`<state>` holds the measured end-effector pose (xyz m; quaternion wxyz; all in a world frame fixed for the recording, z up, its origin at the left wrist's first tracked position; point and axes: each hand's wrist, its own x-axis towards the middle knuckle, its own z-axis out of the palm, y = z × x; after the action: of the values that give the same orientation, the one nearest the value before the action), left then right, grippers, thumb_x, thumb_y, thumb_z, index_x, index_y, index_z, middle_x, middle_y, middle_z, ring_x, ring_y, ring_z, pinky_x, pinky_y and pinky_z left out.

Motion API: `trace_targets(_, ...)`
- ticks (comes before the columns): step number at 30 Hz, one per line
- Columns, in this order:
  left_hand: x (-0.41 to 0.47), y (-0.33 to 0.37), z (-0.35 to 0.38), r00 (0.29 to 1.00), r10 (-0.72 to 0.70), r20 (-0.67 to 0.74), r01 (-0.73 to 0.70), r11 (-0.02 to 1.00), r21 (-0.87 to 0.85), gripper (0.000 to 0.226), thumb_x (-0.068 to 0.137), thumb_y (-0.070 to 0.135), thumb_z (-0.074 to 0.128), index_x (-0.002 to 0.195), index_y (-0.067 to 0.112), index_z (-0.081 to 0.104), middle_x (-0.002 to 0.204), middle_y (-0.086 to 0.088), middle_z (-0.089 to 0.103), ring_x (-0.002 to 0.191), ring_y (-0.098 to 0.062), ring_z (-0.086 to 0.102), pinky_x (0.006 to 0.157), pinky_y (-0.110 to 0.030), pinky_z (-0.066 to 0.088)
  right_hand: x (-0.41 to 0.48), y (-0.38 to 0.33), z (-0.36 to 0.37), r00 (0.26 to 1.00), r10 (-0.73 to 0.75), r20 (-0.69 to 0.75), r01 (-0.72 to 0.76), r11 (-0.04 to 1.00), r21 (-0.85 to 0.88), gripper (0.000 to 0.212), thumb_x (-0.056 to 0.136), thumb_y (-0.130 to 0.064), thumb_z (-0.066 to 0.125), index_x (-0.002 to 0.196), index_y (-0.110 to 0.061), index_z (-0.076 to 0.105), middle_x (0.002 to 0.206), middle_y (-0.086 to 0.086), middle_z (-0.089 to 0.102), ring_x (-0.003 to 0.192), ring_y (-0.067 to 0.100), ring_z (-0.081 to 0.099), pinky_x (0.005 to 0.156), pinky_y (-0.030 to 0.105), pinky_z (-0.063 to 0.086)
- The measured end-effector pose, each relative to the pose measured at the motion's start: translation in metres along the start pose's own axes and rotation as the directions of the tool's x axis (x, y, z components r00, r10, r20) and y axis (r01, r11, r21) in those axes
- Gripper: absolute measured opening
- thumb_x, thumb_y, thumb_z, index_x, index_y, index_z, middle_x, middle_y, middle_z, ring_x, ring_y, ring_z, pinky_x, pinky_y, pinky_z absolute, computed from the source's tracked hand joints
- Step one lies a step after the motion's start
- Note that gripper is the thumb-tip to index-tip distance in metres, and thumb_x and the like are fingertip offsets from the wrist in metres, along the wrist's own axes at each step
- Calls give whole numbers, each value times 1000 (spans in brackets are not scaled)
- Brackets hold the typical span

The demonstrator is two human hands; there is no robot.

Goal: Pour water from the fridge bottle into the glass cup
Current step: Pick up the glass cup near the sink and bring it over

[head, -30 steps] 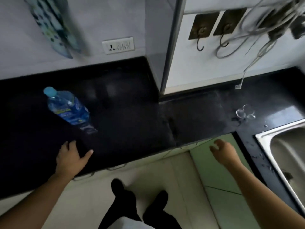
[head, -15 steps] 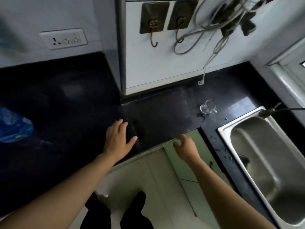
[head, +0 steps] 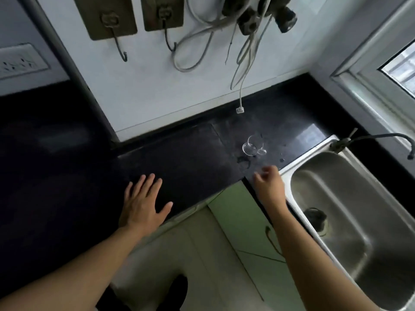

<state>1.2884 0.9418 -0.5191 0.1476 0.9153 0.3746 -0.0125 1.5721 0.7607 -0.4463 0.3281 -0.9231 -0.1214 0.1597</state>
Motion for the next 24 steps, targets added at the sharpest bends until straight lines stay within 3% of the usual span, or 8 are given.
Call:
trace_targets(6,-1,3,-4,999,-37,12,36,999,22,87,84,72,26,157,25,31,169,2,19,157,-20,10,127,-47,4,87,-11,0,999,-20,40,21,999,-28,57,84,-32,69,134,-16,46,117,17,65,104,35,63,85,40,50)
trace_targets(9,-1,3,-4,999,-35,12,35,999,22,84,85,71,31,156,26,32,169,2,20,156,-19,11,127,-45,3,111,-3,3,991,-1,132,8,999,-53,59,67,-47,68,122,-35,49,111,16,69,95,32,67,85,47,56)
trace_targets(11,-1,3,-3,999,-39,3,39,999,14,83,85,70,34,155,26,34,168,2,22,156,-19,13,126,-45,3,118,4,6,984,-6,180,21,996,-82,53,65,-48,68,114,-38,49,105,12,71,94,32,67,86,49,57)
trace_targets(16,0,3,-2,999,-40,5,40,999,24,83,84,70,35,154,24,36,167,1,24,156,-20,15,126,-47,7,114,-3,6,993,-2,119,16,993,-115,31,76,-45,65,94,-20,62,89,8,71,87,32,66,83,44,56)
trace_targets(19,0,3,-2,999,-36,1,36,999,30,83,84,69,36,153,24,37,167,0,26,156,-21,16,126,-48,8,113,1,11,990,8,137,-2,999,-41,18,81,-35,63,82,-17,65,78,9,73,68,30,71,76,46,61)
trace_targets(24,1,2,-1,999,-34,0,34,999,31,83,84,70,35,153,24,37,167,-1,25,156,-22,16,126,-49,8,78,-4,21,985,10,170,-32,991,131,23,88,-29,62,70,-16,67,60,9,68,58,30,67,65,49,58)
